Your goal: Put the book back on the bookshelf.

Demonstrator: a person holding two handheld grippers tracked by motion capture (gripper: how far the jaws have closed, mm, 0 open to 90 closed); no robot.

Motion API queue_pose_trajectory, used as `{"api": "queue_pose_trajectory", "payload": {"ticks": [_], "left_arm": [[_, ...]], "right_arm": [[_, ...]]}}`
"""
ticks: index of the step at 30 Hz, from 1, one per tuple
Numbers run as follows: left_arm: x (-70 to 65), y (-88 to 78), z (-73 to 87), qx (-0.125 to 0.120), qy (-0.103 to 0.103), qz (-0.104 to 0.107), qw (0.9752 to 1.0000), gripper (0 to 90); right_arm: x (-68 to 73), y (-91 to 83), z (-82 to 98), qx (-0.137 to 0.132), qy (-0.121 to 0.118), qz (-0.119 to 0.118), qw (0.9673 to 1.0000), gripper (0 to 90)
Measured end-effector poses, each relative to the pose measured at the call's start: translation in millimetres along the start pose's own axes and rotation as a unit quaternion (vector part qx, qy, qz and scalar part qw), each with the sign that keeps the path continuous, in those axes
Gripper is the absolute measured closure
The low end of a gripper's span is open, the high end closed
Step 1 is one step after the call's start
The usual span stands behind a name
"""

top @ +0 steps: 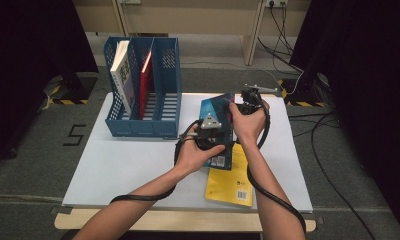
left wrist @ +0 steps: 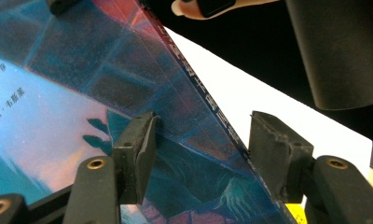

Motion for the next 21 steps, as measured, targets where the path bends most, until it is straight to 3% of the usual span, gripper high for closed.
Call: {"api": "queue_pose_trajectory", "payload": {"ticks": [14, 21], "left_arm": [[6.8, 6.1, -0.9, -0.006, 0.047, -0.032, 0.9984, 43.6], [22.3, 11.2, 5.8, 0.006, 0.058, -0.064, 0.9962, 46.2]], "right_arm": [[4.5, -13.5, -7.3, -0.022, -0.015, 0.005, 0.9996, 73.6], [7.6, -19.3, -8.8, -0.029, -0.021, 0.009, 0.9993, 73.8]]}}
Point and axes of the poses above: each handheld gripper's, and its own axes: y roughly forward along the jaws, z roughly out of its underside, x roughly to its left, the point moved 1 cm from there along y, roughly forward along the jaws, and after that the axes turned 2 degrees about -y, right-handed, at the moved point
